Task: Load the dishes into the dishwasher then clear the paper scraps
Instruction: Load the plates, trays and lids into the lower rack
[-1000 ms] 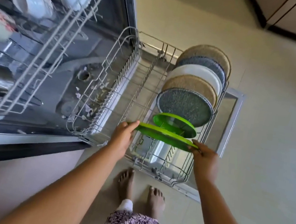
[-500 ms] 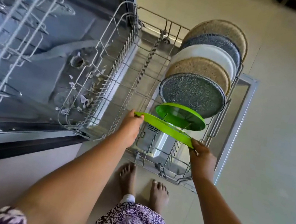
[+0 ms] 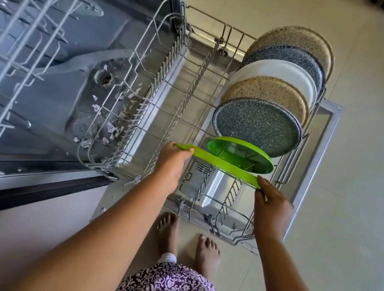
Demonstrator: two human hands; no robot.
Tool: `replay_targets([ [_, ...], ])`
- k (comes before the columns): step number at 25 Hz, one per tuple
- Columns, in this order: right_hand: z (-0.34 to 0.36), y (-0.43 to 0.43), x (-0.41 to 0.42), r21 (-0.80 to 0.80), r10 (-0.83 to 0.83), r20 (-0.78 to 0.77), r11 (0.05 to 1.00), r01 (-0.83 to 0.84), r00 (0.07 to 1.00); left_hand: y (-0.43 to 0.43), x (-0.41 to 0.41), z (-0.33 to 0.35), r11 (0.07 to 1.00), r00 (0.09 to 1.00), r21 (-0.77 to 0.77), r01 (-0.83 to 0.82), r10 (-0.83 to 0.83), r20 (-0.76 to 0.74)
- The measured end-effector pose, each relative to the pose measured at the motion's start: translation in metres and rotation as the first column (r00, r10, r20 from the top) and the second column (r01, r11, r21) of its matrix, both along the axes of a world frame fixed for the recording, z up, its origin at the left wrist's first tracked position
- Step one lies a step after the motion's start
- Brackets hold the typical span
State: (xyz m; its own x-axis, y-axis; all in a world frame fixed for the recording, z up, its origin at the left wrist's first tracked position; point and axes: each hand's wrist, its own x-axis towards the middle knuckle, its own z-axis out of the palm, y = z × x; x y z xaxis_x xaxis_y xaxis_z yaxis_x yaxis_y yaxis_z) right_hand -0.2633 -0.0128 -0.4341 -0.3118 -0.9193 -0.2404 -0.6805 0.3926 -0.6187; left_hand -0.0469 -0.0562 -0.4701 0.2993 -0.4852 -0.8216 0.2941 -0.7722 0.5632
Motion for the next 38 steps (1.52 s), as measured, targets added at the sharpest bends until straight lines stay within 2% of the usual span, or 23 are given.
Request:
replay_targets([
  [8,0.014,-0.016,-0.004,-0.060,-0.138,0.058,0.988,0.142,0.989,-0.026,-0.016,0.017,1.000,0.999,0.014,0.021,-0.021,0.035],
  [12,0.003,-0.026,-0.004,0.093,-0.113,0.019,0.990,0.111,0.993,-0.024,-0.020,0.009,0.985,0.987,0.145,0.096,-0.113,0.116],
  [15,-0.011,-0.029,-0.006,0.230,-0.017,-0.009,0.973,0.019,1.000,-0.019,-0.019,0.002,0.970,0.986,0.194,0.149,-0.161,0.048],
  [18,-0.018,-0.029,-0.008,0.286,0.030,-0.017,0.958,-0.024,0.999,-0.016,-0.016,0.000,0.970,0.987,0.187,0.155,-0.161,0.016],
  [28,0.000,0.010,0.014,0.205,0.079,-0.042,0.976,-0.068,0.996,0.023,-0.022,0.013,0.982,0.990,0.124,0.143,-0.141,-0.023],
  [35,0.048,0.035,0.033,0.202,0.157,0.049,0.966,-0.164,0.986,0.055,-0.018,0.078,0.996,0.996,0.054,0.074,-0.071,-0.055],
  [38,0.084,0.030,0.038,0.138,0.204,0.065,0.968,-0.211,0.977,0.063,-0.012,0.117,1.000,0.999,0.000,0.011,-0.011,-0.048],
])
